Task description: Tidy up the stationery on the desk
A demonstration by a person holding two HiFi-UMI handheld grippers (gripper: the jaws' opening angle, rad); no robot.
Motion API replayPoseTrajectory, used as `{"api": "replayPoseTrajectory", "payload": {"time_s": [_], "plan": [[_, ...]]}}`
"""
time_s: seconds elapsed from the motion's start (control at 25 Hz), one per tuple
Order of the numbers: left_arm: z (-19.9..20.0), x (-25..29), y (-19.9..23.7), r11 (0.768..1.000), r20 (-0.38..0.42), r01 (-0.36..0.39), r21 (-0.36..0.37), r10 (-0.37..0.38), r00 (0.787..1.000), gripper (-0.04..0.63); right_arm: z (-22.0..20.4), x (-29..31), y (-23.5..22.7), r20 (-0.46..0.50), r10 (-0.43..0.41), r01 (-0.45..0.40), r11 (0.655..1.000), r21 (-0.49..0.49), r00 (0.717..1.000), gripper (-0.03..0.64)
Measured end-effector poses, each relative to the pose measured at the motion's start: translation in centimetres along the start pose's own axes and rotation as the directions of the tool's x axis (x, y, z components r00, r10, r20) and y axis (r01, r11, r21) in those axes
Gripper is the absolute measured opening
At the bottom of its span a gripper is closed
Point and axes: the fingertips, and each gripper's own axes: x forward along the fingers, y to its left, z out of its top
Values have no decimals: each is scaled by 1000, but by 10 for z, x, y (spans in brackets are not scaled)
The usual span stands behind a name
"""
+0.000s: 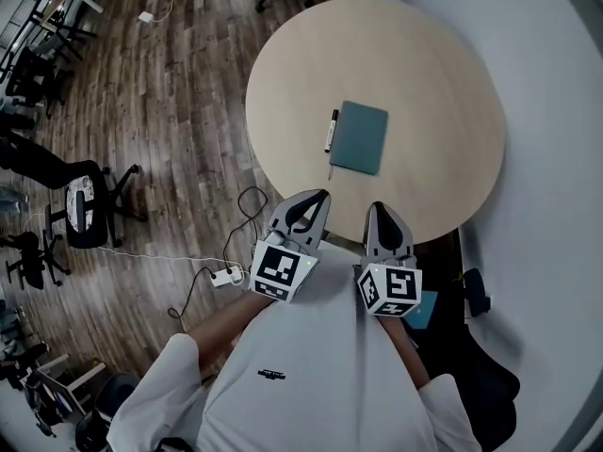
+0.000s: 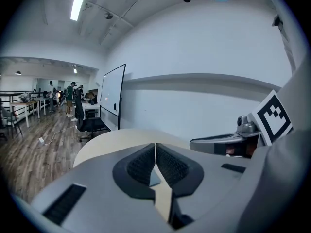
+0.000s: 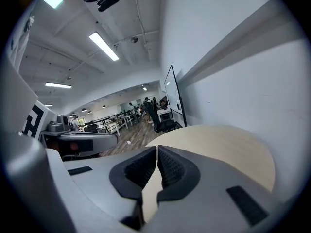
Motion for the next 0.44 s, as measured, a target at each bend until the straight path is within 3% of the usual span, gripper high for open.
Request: {"api": "replayPoseTrajectory", "payload": {"time_s": [0.2,0.44], "plan": [[9,0,-7,1000,7,-1,25,0,1000,25,5,-2,2,4,22,-22,1000,-12,1000,38],[5,-1,-10,1000,-27,-16,-8,16,1000,25,0,-9,-1,-28,29,-29,1000,-10,999,37]]}}
